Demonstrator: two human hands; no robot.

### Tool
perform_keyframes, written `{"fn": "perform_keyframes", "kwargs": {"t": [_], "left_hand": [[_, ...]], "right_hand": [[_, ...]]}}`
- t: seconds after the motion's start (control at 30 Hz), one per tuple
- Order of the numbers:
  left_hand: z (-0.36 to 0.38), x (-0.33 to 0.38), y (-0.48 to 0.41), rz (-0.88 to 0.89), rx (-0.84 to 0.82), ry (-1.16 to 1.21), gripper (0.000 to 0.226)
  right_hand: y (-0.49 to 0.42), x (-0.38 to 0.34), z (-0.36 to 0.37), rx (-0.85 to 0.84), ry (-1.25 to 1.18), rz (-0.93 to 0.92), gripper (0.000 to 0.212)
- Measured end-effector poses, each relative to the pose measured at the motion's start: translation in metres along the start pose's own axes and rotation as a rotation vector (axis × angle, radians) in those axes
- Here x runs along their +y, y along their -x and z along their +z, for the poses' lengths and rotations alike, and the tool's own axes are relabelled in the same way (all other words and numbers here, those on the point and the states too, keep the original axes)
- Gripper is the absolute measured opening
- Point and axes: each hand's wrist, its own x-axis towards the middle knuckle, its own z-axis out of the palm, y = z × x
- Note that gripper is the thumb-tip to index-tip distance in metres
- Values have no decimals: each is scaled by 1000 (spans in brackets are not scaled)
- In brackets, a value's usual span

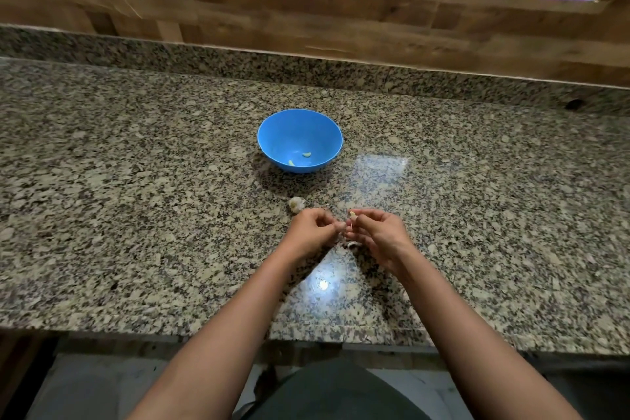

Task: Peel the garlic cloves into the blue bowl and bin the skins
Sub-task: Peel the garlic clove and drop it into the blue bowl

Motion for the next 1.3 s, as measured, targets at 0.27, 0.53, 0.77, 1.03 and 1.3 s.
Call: {"fn": "perform_keyframes", "kwargs": {"t": [0.27, 0.53, 0.77, 1.03, 1.3], "left_hand": [[0, 4, -4, -9, 45, 147, 21], [1, 7, -6, -23, 34, 375, 12], [0, 5, -9, -64, 32, 388, 12], [-2, 10, -9, -20, 15, 266, 5], [5, 10, -13, -26, 48, 179, 8]], "right_hand": [[2, 3, 0, -75, 128, -66, 10], [0, 4, 1, -87, 152, -130, 9], [2, 6, 7, -44, 120, -141, 15], [5, 0, 8, -94, 182, -116, 17], [3, 3, 10, -39, 72, -109, 14]]}}
